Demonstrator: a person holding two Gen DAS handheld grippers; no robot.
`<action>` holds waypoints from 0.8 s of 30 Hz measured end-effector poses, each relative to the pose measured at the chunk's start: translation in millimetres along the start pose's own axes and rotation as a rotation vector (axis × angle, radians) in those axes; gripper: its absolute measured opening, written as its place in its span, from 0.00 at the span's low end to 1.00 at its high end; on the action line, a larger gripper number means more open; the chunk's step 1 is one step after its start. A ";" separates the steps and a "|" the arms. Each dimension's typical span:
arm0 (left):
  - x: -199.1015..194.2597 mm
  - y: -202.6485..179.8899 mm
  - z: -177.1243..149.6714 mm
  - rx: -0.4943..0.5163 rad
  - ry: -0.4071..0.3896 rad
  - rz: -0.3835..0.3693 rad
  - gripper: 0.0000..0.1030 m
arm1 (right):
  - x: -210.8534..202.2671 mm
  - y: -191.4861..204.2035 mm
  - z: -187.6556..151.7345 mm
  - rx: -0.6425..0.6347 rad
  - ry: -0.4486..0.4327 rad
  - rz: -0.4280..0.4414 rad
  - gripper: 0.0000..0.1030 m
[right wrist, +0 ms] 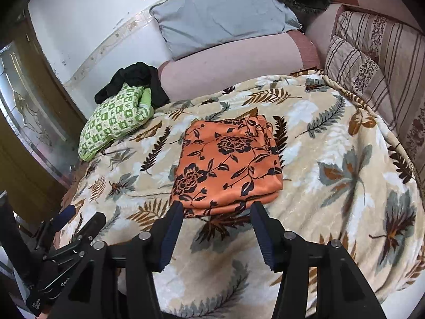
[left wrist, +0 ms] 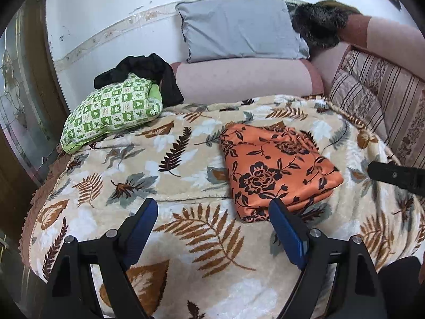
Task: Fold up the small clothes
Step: 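Release the folded shirt and lift both grippers away from it, then grasp the folded shirt's edge with the right gripper and lift it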
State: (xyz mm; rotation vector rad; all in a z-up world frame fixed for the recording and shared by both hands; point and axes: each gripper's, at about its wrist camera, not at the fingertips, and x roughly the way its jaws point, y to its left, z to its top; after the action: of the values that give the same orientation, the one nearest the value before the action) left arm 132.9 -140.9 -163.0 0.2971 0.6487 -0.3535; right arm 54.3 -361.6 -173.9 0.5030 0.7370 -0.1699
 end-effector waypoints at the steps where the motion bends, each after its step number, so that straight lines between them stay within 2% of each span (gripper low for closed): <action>1: 4.0 -1.0 0.5 0.002 0.005 0.003 0.83 | 3.2 -1.6 0.5 0.007 0.003 -0.003 0.55; 5: 12.9 -3.6 2.4 0.002 0.024 0.001 0.83 | 12.6 -5.0 2.9 0.010 0.010 -0.022 0.55; 12: 2.9 -2.4 1.9 -0.002 0.018 -0.015 0.83 | 4.2 5.2 2.6 -0.052 -0.016 -0.068 0.55; 15: 9.0 7.2 3.3 -0.038 0.057 -0.087 0.83 | 1.0 2.5 2.5 -0.054 -0.018 -0.063 0.55; 19: 35.9 29.4 8.9 -0.122 0.142 -0.204 0.83 | 8.4 -18.8 6.3 0.003 0.007 -0.045 0.57; 24: 74.9 41.0 17.7 -0.135 0.196 -0.218 0.83 | 32.7 -58.1 16.9 0.114 0.044 -0.010 0.57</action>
State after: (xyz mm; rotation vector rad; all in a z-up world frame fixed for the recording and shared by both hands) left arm 214.6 -127.7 -190.4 0.1320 0.8968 -0.4906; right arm 69.8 -419.5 -207.5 0.6130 0.7755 -0.2120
